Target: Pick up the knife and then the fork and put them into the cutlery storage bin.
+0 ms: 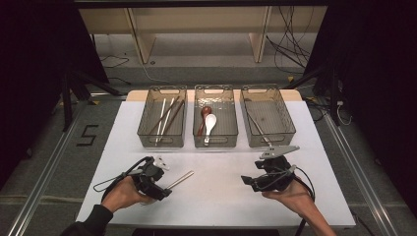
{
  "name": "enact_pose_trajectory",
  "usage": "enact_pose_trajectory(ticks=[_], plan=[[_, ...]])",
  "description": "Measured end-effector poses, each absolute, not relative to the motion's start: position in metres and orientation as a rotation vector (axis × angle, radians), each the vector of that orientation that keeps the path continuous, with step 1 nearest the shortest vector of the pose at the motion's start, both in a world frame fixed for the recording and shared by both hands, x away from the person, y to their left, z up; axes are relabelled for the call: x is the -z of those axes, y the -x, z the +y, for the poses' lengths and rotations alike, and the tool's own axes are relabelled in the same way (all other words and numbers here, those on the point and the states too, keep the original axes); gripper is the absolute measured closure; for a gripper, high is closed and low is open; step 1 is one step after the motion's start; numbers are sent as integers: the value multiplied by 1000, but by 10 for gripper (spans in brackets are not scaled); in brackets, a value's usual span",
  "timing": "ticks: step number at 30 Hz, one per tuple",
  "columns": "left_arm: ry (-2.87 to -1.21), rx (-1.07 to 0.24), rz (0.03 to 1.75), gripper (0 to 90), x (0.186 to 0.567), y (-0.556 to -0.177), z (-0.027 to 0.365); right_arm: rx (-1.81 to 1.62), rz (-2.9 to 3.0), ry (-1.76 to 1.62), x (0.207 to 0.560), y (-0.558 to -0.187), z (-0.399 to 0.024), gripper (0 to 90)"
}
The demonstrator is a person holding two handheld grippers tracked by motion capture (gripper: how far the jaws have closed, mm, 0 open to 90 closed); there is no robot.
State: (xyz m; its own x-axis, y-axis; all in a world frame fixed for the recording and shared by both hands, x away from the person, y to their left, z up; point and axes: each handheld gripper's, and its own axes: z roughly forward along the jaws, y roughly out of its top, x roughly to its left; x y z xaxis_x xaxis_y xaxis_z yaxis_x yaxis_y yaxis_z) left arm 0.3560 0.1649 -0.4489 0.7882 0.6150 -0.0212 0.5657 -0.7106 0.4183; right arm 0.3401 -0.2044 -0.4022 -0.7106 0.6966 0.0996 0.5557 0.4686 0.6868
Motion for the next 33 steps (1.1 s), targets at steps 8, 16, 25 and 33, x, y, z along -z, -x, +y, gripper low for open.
enact_pose_trajectory(ticks=[8,16,25,33], plan=[[-2631,-104,875,425,454,-360,161,-1067,2521,-1082,402,-340,-204,289],[-2664,-95,852,546,459,-362,157,-1068,2526,-1078,402,-340,-203,289],[-2711,-85,821,660,462,-367,153,-1073,2530,-1070,402,-339,-202,289],[-2763,-98,785,735,463,-368,147,-1075,2535,-1068,403,-339,-202,289]])
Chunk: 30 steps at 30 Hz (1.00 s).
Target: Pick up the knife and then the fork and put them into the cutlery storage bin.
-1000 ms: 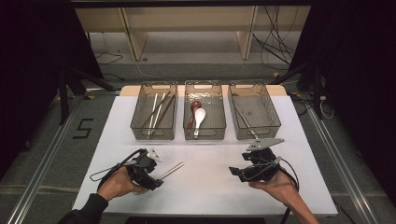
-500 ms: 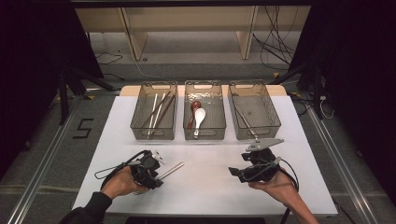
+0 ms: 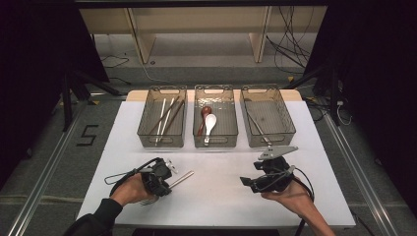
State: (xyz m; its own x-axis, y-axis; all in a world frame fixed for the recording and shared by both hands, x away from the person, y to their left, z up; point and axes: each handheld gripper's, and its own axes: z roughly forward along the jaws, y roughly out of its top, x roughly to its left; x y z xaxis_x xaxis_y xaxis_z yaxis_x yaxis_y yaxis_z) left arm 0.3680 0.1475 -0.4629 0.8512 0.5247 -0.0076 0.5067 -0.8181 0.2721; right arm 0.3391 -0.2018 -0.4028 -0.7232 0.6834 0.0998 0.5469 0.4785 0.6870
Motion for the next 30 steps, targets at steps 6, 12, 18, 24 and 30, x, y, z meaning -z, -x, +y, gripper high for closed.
enact_pose_trajectory(ticks=[6,12,18,24,30], plan=[[-2762,-94,786,802,463,-368,146,-1076,2534,-1067,403,-339,-202,290],[-2776,-109,746,832,463,-367,145,-1077,2532,-1070,402,-339,-202,290],[-2742,-87,733,835,461,-367,146,-1079,2532,-1070,402,-339,-202,290],[-2721,-68,708,836,455,-365,145,-1078,2535,-1068,402,-339,-202,290],[-2703,-72,695,837,450,-363,143,-1079,2535,-1069,402,-339,-201,290]])
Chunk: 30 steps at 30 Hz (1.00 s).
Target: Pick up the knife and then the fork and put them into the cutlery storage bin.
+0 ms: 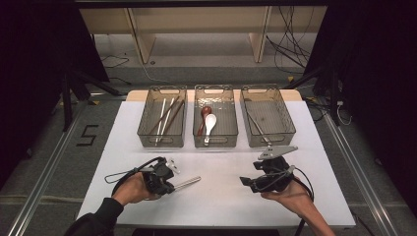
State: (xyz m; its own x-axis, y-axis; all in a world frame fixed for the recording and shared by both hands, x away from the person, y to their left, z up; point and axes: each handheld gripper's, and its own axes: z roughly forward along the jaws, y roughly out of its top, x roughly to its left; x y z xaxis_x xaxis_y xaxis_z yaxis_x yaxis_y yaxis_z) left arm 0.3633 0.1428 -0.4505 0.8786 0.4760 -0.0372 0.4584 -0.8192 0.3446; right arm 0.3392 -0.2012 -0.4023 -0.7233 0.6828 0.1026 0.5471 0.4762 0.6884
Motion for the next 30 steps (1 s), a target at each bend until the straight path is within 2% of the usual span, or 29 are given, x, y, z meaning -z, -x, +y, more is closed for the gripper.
enact_pose_trajectory(ticks=[30], plan=[[-2653,-69,630,837,425,-350,131,-1091,2544,-1050,402,-339,-197,290]])
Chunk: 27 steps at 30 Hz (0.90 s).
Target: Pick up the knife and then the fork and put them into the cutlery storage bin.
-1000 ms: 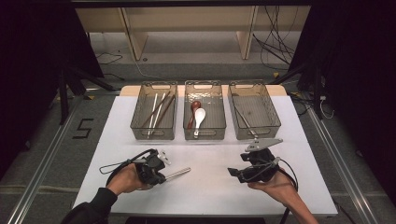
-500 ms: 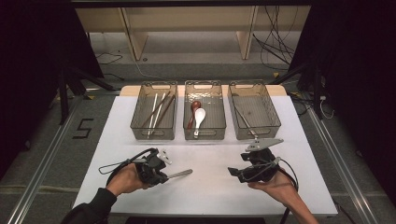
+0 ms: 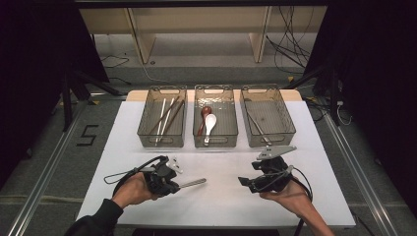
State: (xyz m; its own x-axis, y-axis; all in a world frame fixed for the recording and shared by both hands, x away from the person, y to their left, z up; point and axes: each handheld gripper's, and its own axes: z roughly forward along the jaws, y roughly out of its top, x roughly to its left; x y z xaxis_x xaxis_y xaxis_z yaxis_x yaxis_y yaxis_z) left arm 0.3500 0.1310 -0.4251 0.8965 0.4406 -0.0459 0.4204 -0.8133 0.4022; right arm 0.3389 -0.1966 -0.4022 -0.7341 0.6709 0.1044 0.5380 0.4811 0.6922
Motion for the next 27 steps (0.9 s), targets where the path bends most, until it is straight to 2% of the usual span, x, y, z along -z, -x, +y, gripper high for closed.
enact_pose_trajectory(ticks=[22,27], plan=[[-2620,47,449,837,414,-323,88,-1028,2774,-691,415,-319,-139,290],[-2622,68,409,836,412,-319,80,-1003,2818,-632,420,-315,-132,314]])
